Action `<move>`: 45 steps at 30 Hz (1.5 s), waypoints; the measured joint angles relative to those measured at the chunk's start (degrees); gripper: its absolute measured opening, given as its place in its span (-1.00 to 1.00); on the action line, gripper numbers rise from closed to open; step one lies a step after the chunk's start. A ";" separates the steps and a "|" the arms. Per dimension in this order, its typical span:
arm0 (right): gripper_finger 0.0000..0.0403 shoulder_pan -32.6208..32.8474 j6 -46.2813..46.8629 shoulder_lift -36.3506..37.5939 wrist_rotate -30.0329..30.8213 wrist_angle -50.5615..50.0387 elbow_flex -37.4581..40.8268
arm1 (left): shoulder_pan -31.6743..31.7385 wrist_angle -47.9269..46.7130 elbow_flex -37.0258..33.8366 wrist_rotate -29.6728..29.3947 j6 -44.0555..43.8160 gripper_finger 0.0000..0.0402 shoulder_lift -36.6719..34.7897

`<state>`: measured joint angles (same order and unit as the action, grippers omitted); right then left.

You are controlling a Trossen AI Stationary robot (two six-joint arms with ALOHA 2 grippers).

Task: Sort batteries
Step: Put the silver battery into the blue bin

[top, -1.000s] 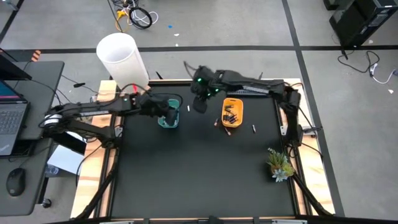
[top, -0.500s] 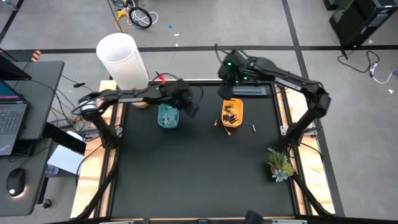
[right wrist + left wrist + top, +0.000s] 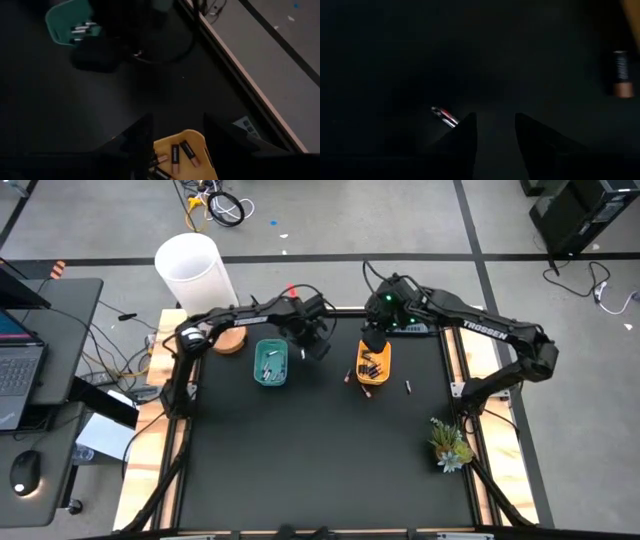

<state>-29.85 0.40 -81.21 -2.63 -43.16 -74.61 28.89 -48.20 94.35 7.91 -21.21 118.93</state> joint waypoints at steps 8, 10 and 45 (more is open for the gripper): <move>-0.13 0.64 -0.37 -0.20 -1.63 4.18 0.18 | 0.76 -2.88 0.87 -1.88 2.62 -0.10 3.18; -0.13 0.64 -0.31 -0.20 -1.94 5.46 0.18 | 0.76 -4.07 0.87 -3.28 4.77 -0.09 3.50; -0.16 0.28 -0.94 -0.22 -2.60 7.56 0.18 | 0.55 -4.25 0.87 2.65 14.67 -0.14 6.04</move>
<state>-29.57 -0.54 -81.43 -5.23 -35.60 -74.43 29.44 -52.45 95.22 10.56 -6.54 124.97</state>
